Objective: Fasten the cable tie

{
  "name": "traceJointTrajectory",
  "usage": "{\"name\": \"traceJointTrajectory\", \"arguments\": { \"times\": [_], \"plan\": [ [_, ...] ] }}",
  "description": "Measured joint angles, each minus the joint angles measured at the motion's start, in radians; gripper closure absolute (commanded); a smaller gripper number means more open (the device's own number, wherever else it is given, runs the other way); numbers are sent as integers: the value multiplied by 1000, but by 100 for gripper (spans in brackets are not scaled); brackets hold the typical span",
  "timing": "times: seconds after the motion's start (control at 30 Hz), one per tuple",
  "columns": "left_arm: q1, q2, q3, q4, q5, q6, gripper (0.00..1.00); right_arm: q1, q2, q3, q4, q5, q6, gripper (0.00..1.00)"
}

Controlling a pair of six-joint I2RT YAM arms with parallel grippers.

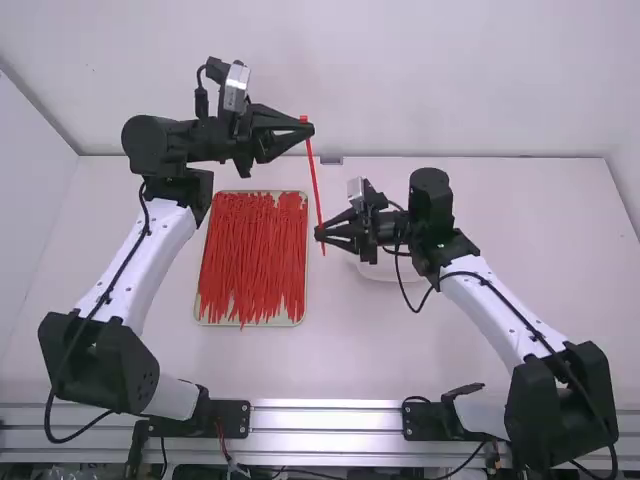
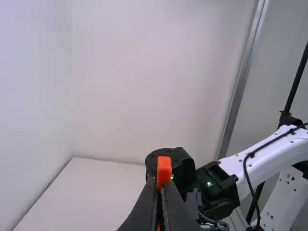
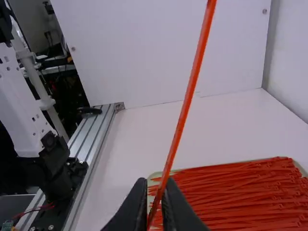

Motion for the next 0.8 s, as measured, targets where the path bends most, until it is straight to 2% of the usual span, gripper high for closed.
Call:
{"name": "traceJointTrajectory", "arguments": {
  "times": [0.33,0.37,0.43,0.63,0.8],
  "plan": [
    [0,0,0,-7,-7,0,98,5,0,0,80,18,21,80],
    [0,0,0,-7,-7,0,99,7,0,0,84,24,26,81],
    [0,0,0,-7,-7,0,99,23,0,0,90,53,34,100],
    [0,0,0,-7,-5,0,99,60,0,0,94,117,47,100],
    [0,0,0,-3,-2,0,98,45,0,0,85,143,52,100]
  ]
}}
